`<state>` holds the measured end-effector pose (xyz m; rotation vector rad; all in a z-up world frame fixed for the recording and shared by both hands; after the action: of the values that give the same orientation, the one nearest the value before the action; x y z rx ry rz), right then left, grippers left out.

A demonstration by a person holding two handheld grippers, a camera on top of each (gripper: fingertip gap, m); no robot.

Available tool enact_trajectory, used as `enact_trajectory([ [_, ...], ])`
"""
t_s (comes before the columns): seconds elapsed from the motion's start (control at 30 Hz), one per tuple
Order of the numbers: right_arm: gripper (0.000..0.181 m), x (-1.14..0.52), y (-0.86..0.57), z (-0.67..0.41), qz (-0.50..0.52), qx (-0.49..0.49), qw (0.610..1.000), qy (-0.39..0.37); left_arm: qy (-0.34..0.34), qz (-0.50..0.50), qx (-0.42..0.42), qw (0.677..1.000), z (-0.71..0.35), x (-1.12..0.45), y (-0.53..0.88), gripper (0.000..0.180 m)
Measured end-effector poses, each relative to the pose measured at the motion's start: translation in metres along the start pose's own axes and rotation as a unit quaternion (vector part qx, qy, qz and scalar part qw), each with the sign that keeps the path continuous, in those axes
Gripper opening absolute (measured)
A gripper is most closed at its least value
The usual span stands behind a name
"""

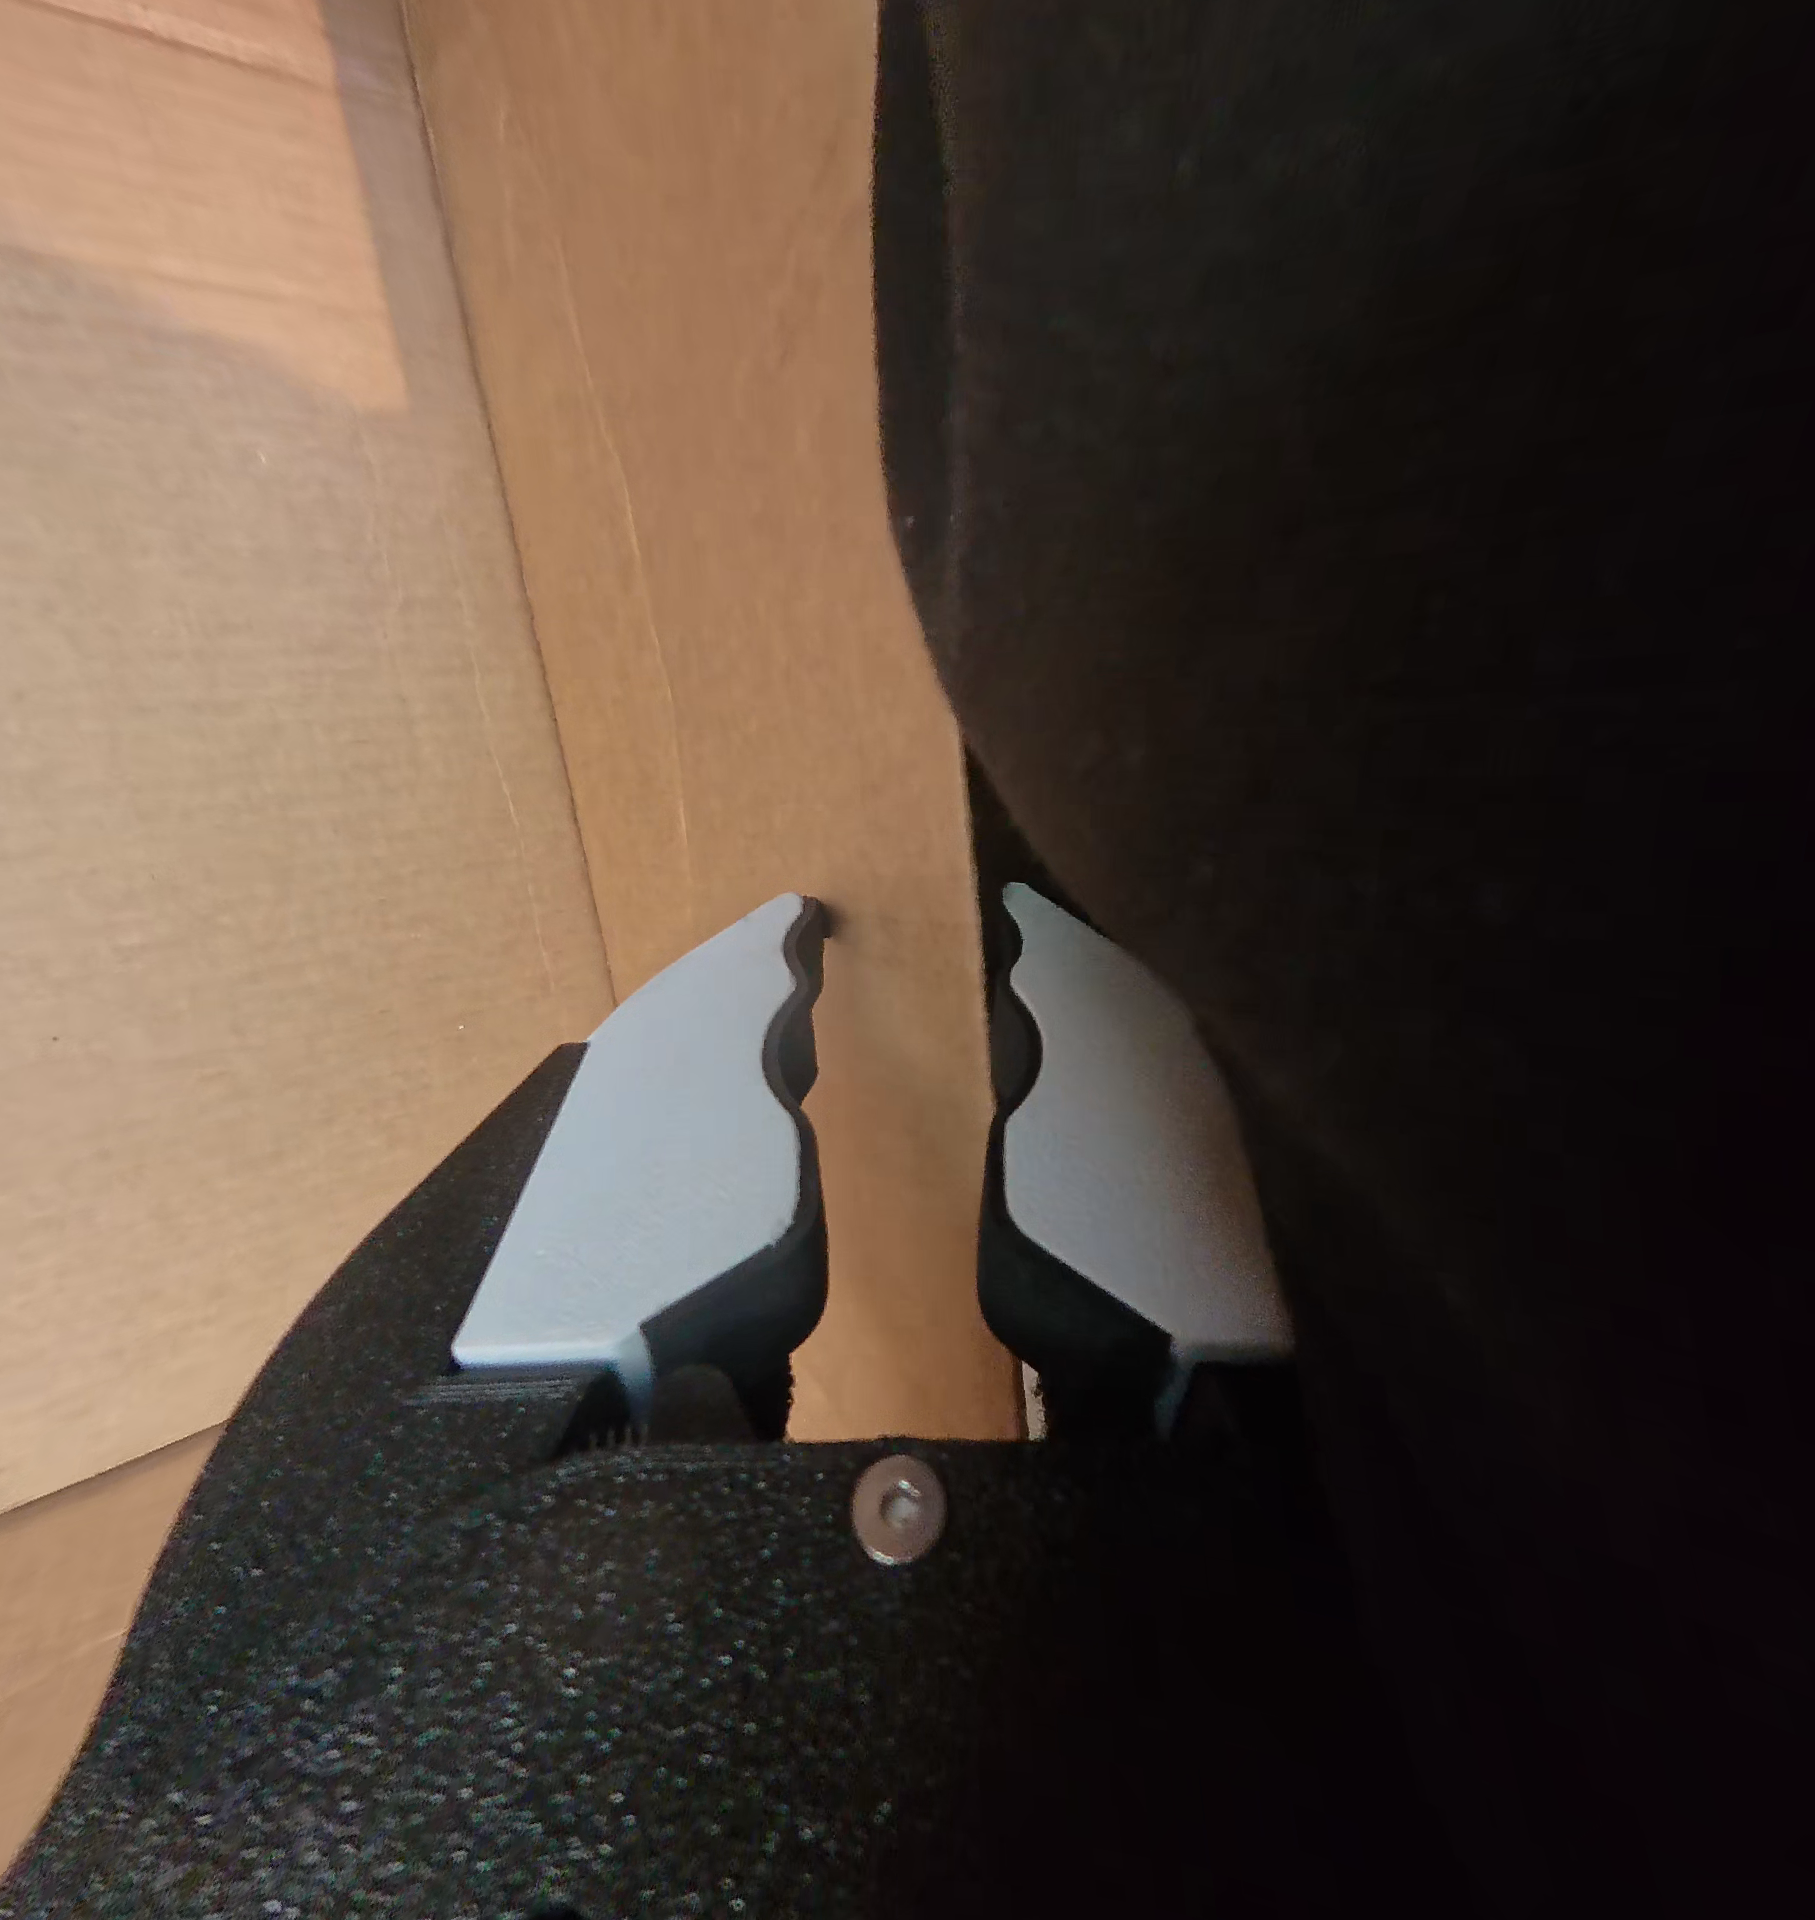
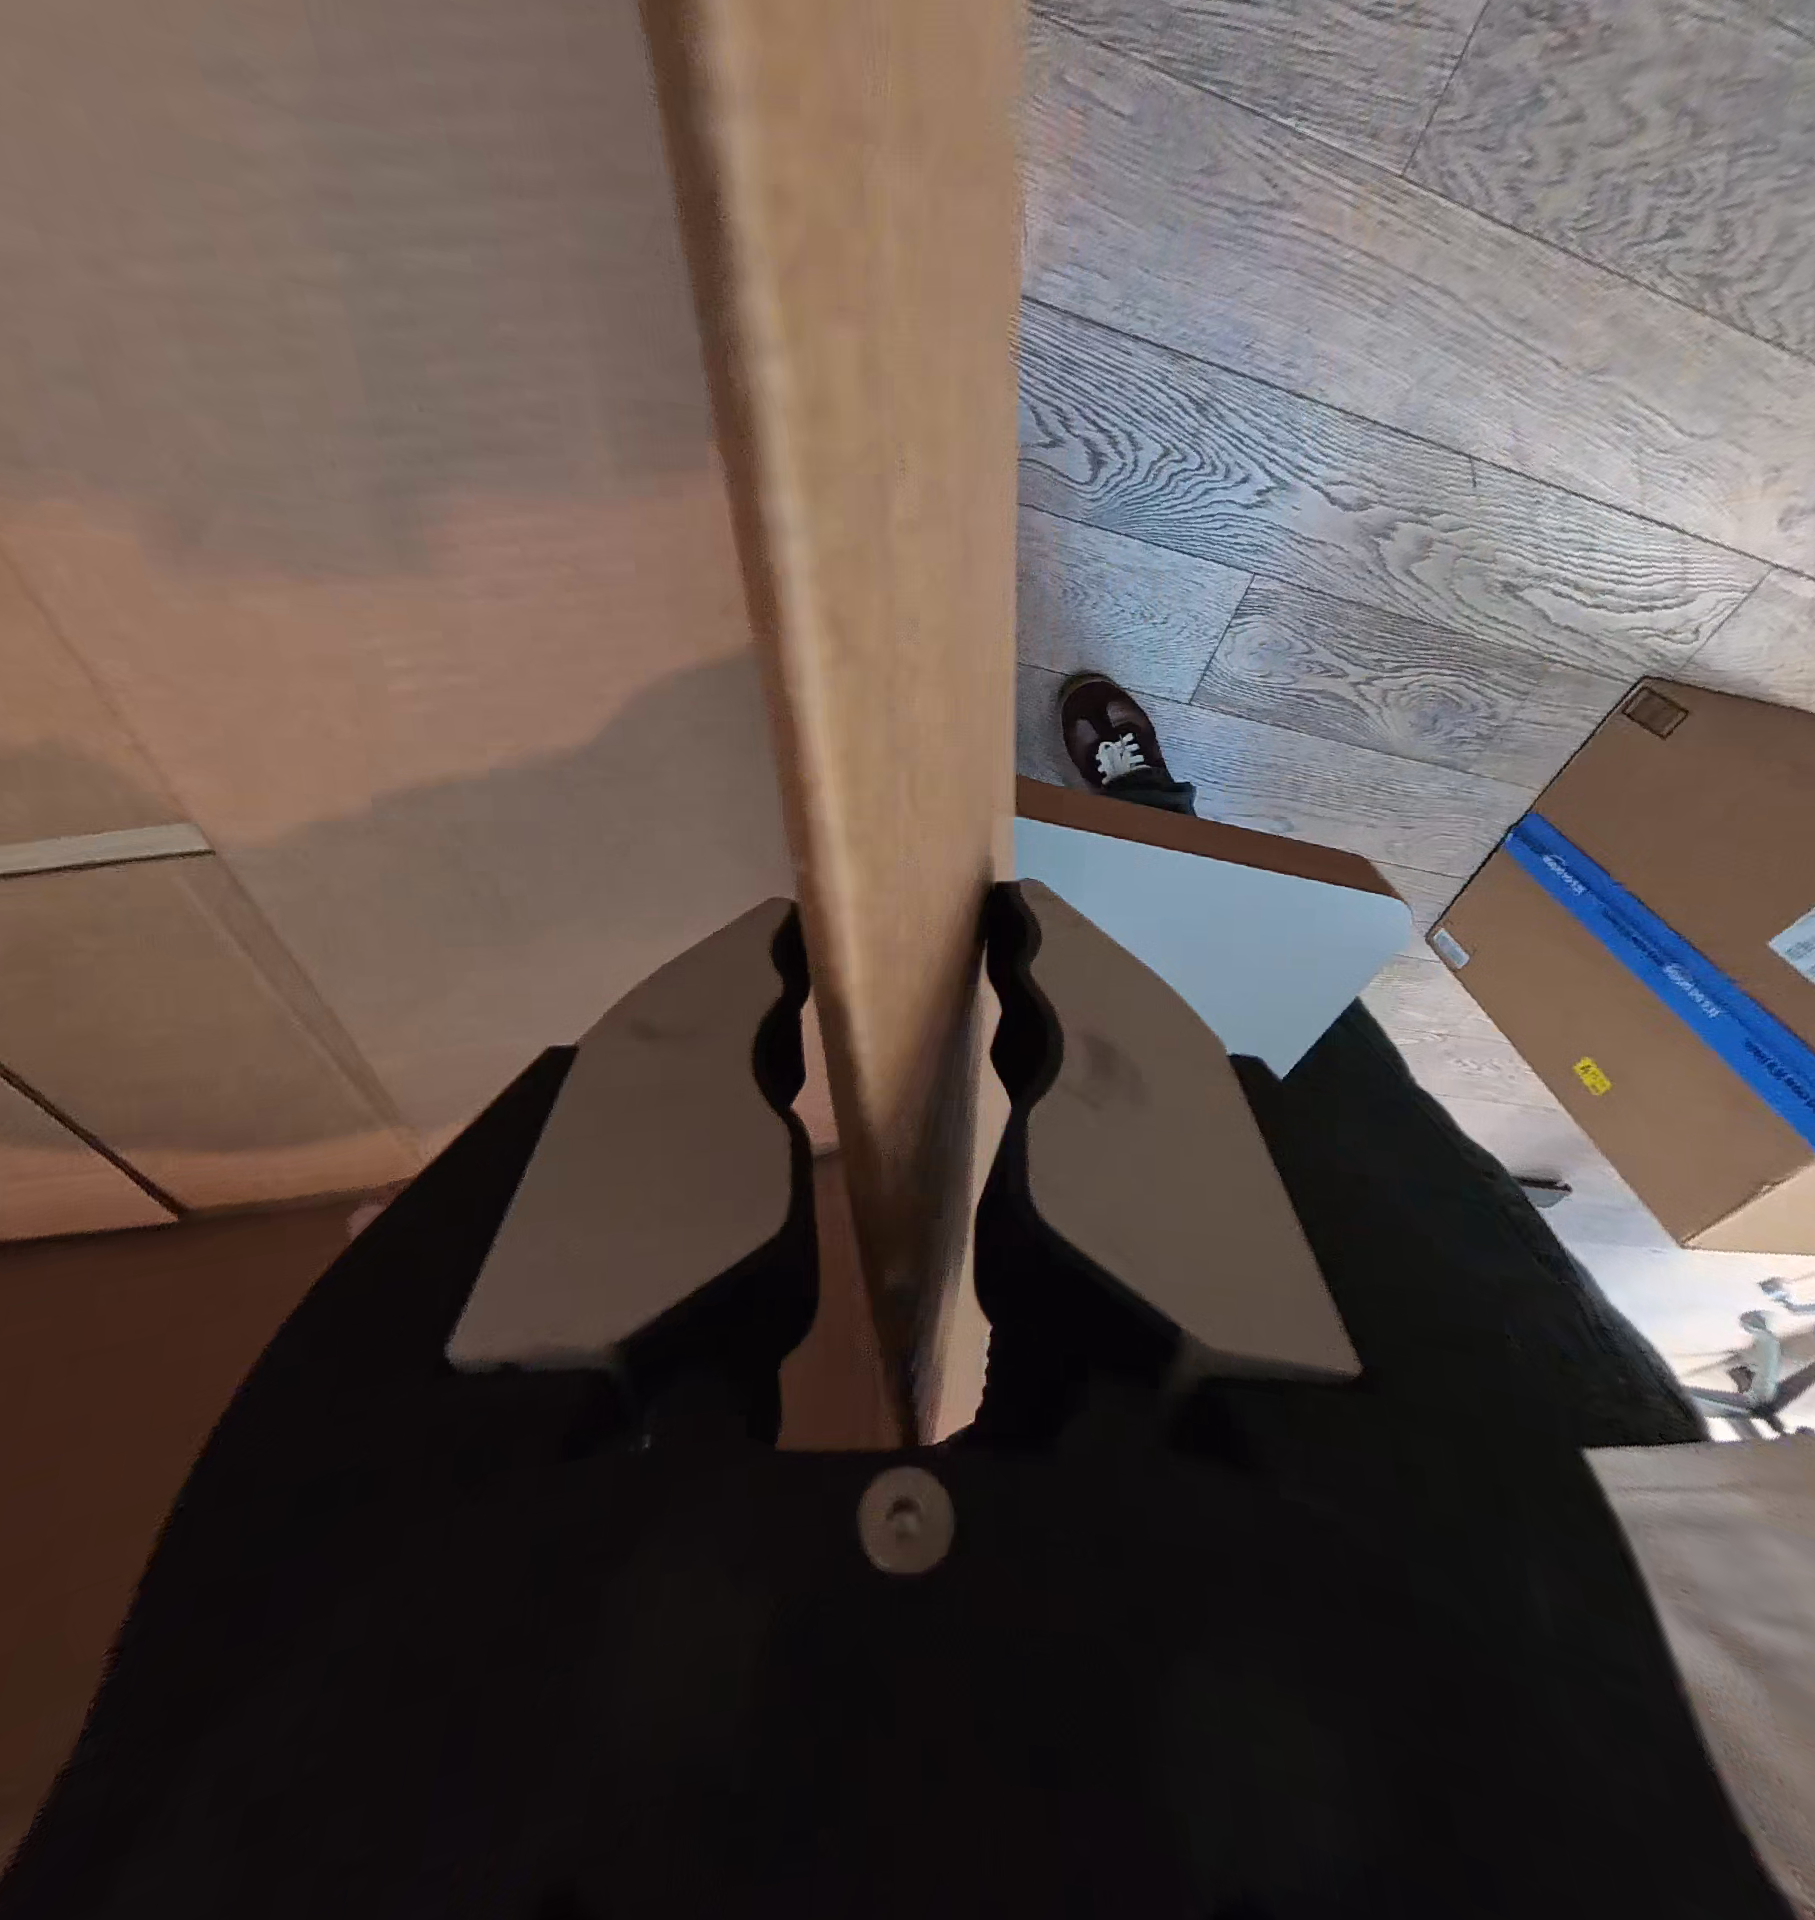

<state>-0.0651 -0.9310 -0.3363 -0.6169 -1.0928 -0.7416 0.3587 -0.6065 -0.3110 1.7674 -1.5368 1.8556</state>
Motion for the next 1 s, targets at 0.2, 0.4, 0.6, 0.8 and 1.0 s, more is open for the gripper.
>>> enact_trajectory([
  [0.2, 0.088, 0.022, 0.009, 0.017, 0.074, -0.179, 0.966, -0.169, 0.038, -0.030, -0.049, 0.998, -0.005, 0.000, -0.003, 0.027],
  [0.4, 0.052, 0.042, 0.109, 0.028, 0.113, -0.402, 0.785, -0.458, 0.035, -0.031, -0.046, 0.998, -0.006, 0.000, -0.002, 0.027],
  [0.6, 0.066, -0.054, 0.133, -0.048, -0.001, -0.532, 0.756, -0.382, 0.033, -0.033, -0.039, 0.998, -0.006, -0.001, -0.003, 0.026],
  [0.8, 0.069, -0.087, 0.102, -0.087, -0.042, -0.601, 0.708, -0.368, 0.022, -0.031, -0.015, 0.999, -0.005, -0.002, -0.004, 0.027],
  [1.0, 0.062, -0.097, 0.088, -0.113, 0.004, -0.607, 0.722, -0.331, 0.033, -0.027, -0.023, 0.999, -0.008, -0.001, -0.001, 0.027],
])
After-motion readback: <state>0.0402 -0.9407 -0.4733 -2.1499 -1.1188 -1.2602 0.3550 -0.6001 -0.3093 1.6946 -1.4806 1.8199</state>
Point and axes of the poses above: each gripper's, where its closed fingertips meet, x back along the fingers, z out of its underside, y = z × x across the jaws, the point moved 9 cm from there along x, back along the fingers, and after that the axes turned 11 degrees about y, right-handed, at the moved point
